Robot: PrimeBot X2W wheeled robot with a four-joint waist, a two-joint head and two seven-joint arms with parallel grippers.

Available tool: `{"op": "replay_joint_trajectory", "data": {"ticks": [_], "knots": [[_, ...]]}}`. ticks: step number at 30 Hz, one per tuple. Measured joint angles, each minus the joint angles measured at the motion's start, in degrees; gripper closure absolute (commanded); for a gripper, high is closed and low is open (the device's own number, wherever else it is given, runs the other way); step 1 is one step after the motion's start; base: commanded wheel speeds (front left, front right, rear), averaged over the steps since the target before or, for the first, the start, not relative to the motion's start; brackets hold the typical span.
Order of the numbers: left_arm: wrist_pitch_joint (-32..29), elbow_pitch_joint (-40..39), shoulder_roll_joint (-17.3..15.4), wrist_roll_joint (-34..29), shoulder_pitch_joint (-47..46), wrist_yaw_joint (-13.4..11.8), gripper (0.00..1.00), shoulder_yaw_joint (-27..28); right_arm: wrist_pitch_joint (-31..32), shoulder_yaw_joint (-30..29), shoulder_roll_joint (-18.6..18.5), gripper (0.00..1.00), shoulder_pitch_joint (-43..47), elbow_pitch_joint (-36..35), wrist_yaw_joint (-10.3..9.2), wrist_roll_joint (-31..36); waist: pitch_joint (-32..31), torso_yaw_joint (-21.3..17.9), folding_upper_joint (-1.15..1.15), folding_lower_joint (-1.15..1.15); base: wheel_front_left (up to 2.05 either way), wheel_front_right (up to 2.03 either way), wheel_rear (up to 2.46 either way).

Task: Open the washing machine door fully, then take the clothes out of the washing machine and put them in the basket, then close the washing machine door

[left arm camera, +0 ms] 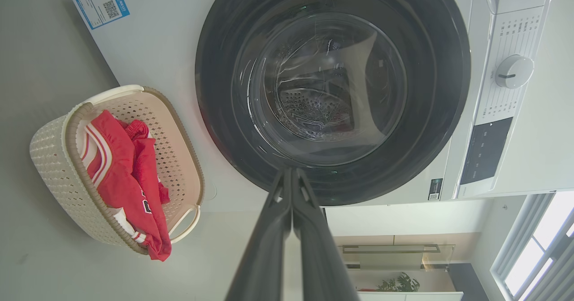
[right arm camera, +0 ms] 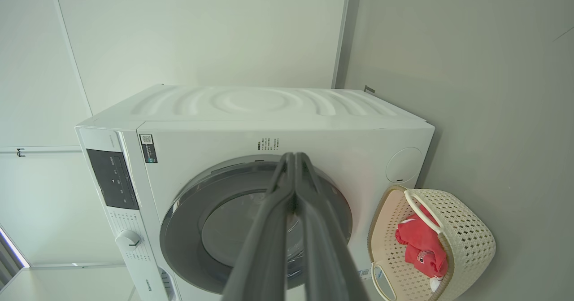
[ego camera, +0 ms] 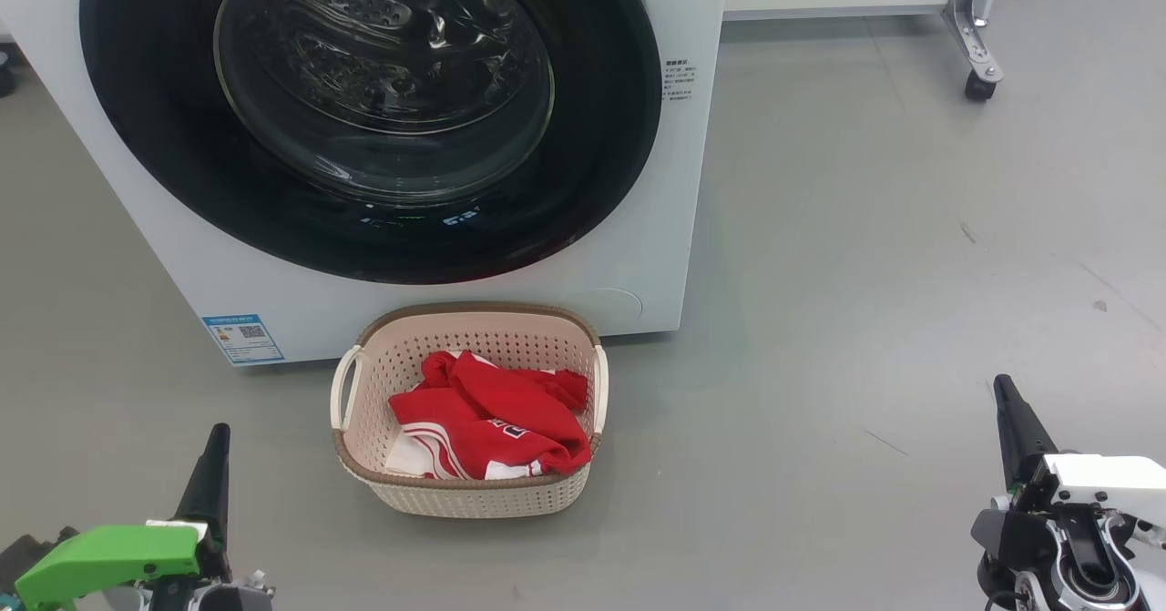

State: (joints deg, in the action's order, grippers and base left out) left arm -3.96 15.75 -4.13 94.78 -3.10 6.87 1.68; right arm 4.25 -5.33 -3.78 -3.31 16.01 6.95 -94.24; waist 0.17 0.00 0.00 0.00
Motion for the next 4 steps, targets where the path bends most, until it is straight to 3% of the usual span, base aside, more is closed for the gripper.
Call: {"op": "replay_joint_trajectory", "data": {"ticks": [4], "knots": [[0.0, 0.0, 0.0, 0.0, 0.0, 0.0, 1.00, 0.0, 0.0, 0.0, 0.0, 1.00, 0.0, 0.0, 0.00, 0.0, 0.0, 0.0, 0.00, 0.00, 0.00, 0.00, 0.00]]}}
